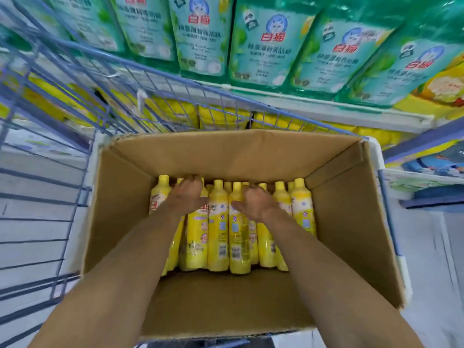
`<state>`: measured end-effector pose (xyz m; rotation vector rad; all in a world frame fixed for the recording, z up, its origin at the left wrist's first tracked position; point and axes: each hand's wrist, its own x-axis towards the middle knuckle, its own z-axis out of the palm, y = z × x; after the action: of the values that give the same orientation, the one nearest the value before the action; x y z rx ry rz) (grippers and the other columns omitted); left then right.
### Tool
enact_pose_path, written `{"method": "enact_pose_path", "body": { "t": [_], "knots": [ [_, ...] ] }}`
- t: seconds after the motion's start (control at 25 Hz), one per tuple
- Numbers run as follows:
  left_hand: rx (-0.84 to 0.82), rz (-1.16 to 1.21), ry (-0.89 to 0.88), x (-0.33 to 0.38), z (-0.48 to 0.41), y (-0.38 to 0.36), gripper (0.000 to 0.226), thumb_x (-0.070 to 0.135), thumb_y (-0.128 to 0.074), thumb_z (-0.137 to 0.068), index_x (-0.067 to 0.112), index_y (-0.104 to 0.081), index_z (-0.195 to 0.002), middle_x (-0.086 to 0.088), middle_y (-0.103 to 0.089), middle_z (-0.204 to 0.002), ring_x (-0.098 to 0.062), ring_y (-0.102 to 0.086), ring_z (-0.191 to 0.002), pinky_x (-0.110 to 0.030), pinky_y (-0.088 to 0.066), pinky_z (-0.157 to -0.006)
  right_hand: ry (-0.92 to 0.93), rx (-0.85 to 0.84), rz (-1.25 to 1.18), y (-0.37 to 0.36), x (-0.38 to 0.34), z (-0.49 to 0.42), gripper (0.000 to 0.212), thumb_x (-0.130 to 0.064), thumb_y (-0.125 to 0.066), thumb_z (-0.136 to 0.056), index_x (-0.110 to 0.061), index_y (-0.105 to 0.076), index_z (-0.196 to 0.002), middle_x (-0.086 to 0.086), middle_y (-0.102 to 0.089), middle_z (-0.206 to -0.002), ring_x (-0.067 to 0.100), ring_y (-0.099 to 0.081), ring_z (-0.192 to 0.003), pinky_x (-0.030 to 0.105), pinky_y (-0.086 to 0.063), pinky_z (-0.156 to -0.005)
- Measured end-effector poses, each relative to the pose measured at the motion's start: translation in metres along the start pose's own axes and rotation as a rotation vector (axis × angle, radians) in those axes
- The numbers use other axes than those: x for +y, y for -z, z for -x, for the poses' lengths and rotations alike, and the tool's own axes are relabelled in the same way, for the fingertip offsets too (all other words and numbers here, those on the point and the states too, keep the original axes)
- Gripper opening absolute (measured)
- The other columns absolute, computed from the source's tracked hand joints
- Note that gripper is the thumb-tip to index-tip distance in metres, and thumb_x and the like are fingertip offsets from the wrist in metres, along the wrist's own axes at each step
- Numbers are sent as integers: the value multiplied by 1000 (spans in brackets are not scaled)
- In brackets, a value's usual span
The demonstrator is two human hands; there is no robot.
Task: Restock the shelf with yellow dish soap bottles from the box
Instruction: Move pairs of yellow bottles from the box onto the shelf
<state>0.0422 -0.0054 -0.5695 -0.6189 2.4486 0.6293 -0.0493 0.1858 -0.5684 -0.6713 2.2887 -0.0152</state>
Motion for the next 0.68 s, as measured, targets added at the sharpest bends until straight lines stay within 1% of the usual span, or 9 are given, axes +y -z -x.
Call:
{"method": "enact_pose_path", "body": {
  "t": [0.16,0.24,0.32,0.4,0.44,0.48,0.56,0.64,0.68],
  "knots": [
    [164,188,102,-1,-12,-24,62,30,-71,-83,6,-44,-134,-22,-58,-127,-43,-54,-120,-45,-47,-94,-36,73,-74,-12,3,-22,65,-59,-69,-85,-8,-57,-125,14,-60,-130,33,-55,-125,39,-48,-91],
    [171,278,171,-4,-11,-25,63,30,-77,-77,8,-50,-129,-20,-60,-126,-40,-54,-121,-42,-47,-95,-71,117,-146,-17,3,-21,60,-59,-74,-80,-11,-61,-114,10,-65,-119,31,-60,-115,35,-47,-81],
    [96,351,203,-7,-9,-16,52,30,-86,-69,8,-59,-107,-17,-63,-112,-36,-58,-114,-36,-49,-82,-113,147,-282,-24,3,-12,52,-53,-78,-77,-13,-62,-107,6,-67,-104,28,-63,-102,29,-41,-71],
    [47,421,216,-11,-7,-13,43,32,-91,-62,12,-56,-80,-8,-61,-85,-33,-64,-97,-30,-42,-63,-125,158,-477,-25,2,-3,46,-45,-83,-75,-18,-62,-104,1,-63,-95,21,-61,-91,21,-38,-63],
    [44,460,214,-12,-4,-13,42,30,-91,-63,12,-56,-78,-5,-59,-81,-32,-64,-92,-31,-41,-61,-117,150,-559,-24,1,-1,46,-40,-86,-73,-19,-61,-105,-2,-61,-93,18,-59,-89,13,-36,-56],
    [37,491,209,-13,-1,-15,40,27,-90,-65,11,-60,-85,-5,-62,-85,-30,-64,-92,-32,-46,-65,-108,131,-626,-22,-1,1,48,-35,-88,-73,-19,-60,-109,-5,-60,-92,15,-57,-88,8,-35,-52],
    [25,566,191,-12,9,-23,51,22,-89,-68,8,-61,-109,-7,-66,-102,-27,-64,-101,-35,-52,-80,-100,101,-692,-18,-6,5,55,-31,-89,-73,-17,-59,-118,-12,-56,-91,12,-55,-90,6,-37,-56],
    [61,646,163,-3,28,-22,59,21,-91,-67,10,-57,-113,-2,-62,-98,-23,-61,-96,-32,-49,-77,-63,110,-679,-17,-13,13,67,-45,-91,-65,-16,-61,-118,-10,-60,-97,12,-57,-94,16,-42,-68],
    [87,673,140,3,39,-17,63,26,-94,-61,11,-57,-110,1,-60,-95,-20,-59,-91,-30,-46,-72,-28,129,-665,-14,-15,20,78,-57,-89,-57,-14,-64,-117,-6,-65,-102,13,-59,-95,17,-43,-67]
  ]
}}
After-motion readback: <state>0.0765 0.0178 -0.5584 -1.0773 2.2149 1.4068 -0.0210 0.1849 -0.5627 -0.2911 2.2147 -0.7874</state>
